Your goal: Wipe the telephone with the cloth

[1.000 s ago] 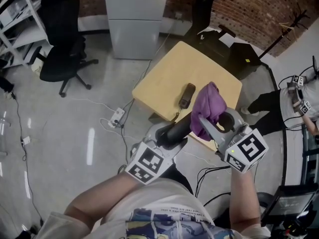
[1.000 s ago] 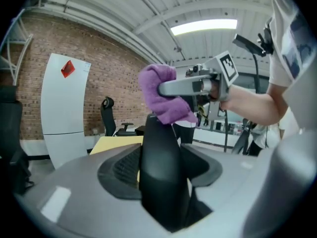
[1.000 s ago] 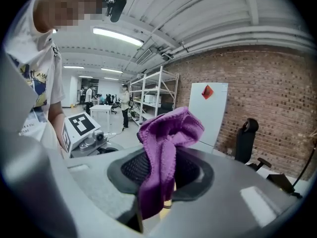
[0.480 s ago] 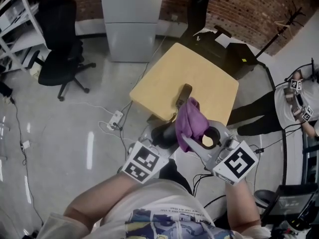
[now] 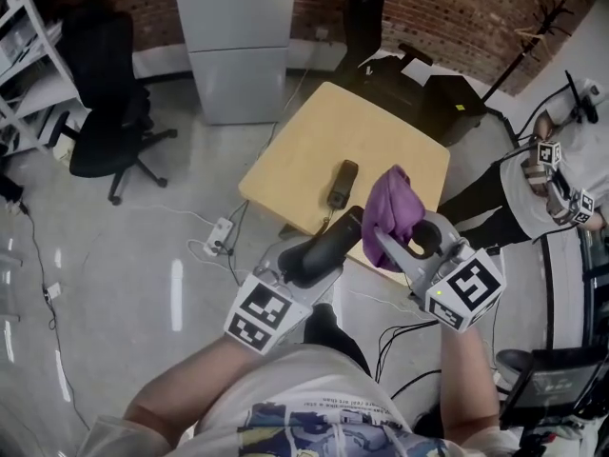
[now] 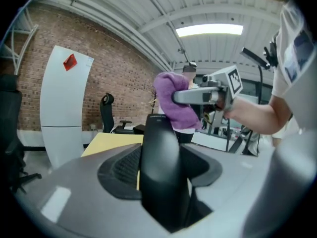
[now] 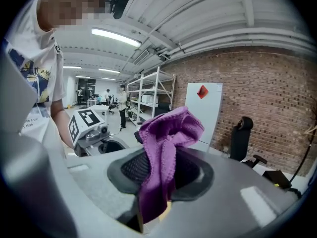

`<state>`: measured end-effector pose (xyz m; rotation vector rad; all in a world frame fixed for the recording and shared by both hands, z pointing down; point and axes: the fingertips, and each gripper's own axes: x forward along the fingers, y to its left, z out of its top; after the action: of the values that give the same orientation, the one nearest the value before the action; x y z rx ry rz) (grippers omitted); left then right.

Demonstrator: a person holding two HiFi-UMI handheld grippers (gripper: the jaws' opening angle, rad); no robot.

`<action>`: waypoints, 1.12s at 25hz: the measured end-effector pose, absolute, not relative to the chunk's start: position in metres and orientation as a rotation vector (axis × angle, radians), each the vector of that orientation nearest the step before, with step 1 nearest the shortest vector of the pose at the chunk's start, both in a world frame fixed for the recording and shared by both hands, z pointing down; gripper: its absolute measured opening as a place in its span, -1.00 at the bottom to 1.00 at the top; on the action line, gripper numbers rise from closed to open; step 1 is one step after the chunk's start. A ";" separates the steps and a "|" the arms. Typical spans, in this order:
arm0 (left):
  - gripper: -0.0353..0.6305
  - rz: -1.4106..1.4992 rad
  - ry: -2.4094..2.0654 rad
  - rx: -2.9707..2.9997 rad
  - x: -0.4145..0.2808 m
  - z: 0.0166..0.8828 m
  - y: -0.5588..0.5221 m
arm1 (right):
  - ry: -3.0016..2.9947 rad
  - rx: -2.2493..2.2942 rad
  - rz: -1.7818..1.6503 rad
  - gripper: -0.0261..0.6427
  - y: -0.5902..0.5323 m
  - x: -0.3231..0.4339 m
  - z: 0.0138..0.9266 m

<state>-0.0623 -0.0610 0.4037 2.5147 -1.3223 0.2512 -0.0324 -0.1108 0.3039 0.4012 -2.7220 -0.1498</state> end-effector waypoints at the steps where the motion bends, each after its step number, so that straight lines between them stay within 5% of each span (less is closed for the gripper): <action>1: -0.13 0.242 -1.323 2.508 -0.062 0.404 -0.062 | -2.723 0.428 -0.145 -0.60 -0.117 -0.027 0.304; 28: -0.12 -0.498 -0.839 2.027 -0.056 0.400 -0.108 | -2.755 0.377 0.154 -0.60 -0.092 -0.014 0.386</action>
<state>-0.0560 -0.1077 0.4000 2.0267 -0.8392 -0.4976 -0.0138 -0.0922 0.3859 0.3772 -2.7551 0.1535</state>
